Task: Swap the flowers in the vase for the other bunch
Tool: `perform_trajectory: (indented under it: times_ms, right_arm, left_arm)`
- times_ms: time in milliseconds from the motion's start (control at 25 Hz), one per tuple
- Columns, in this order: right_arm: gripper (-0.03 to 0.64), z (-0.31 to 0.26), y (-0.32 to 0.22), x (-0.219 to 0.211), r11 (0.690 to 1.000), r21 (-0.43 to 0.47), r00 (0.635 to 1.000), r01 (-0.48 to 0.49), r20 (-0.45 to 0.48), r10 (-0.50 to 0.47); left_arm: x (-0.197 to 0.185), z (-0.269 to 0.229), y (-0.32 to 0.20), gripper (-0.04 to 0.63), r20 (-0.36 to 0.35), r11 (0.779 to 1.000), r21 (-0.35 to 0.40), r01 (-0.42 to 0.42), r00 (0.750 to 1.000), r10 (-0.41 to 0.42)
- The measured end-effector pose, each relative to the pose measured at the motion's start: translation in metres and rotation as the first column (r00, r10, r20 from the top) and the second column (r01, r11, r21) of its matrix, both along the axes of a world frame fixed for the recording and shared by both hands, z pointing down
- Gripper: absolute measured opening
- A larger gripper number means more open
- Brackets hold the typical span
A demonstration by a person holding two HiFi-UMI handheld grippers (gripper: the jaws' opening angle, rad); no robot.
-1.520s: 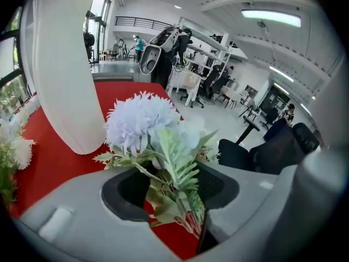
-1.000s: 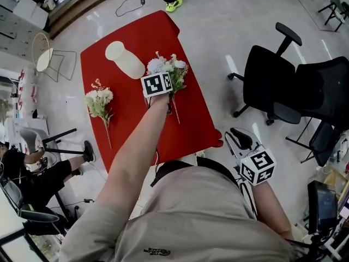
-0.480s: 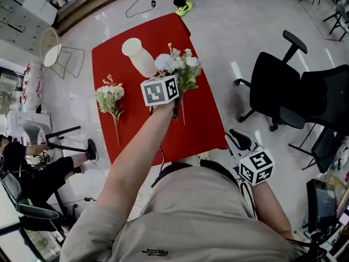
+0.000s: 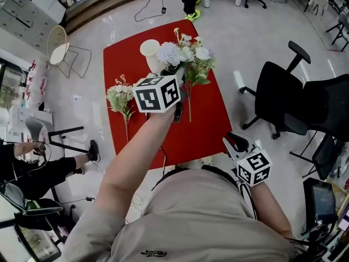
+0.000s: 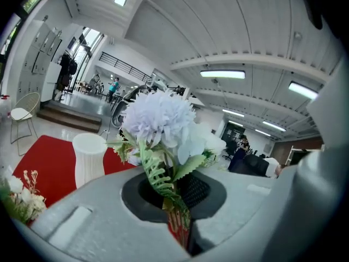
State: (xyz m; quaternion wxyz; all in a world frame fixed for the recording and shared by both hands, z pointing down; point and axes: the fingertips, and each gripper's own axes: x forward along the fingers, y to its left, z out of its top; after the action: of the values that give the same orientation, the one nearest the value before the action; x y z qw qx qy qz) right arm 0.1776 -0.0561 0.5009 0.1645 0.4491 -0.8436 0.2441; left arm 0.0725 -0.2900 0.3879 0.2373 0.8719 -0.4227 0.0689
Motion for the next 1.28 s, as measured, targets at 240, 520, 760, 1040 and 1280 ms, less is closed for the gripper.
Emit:
perform_trajectory:
  times_ms: [240,520,760,1040,1280]
  right_arm:
    - [0.091,-0.002,0.001,-0.023,1.000,0.009,1.000,0.023,-0.015,-0.023]
    - [0.091,-0.012,0.004,-0.058,0.999,0.028,0.999,0.027,-0.033,-0.026]
    - [0.091,-0.017,0.010,-0.079,1.000,0.031,0.999,0.006,-0.049,-0.005]
    - [0.092,-0.017,0.011,-0.070,0.999,0.031,0.998,-0.033,-0.060,0.035]
    - [0.091,-0.013,0.008,-0.066,0.998,0.013,0.995,-0.067,-0.066,0.068]
  left_arm:
    - [-0.028,-0.069,-0.002,0.037,-0.069,0.991,0.130,0.007,0.998,0.002]
    - [-0.078,-0.143,-0.006,0.037,-0.119,0.960,0.277,0.029,0.993,0.005]
    - [-0.119,-0.190,-0.022,0.037,-0.144,0.922,0.381,0.073,0.989,-0.018]
    - [-0.138,-0.204,-0.062,0.037,-0.181,0.889,0.439,0.130,0.982,-0.054]
    - [-0.153,-0.199,-0.096,0.037,-0.212,0.866,0.467,0.179,0.973,-0.087]
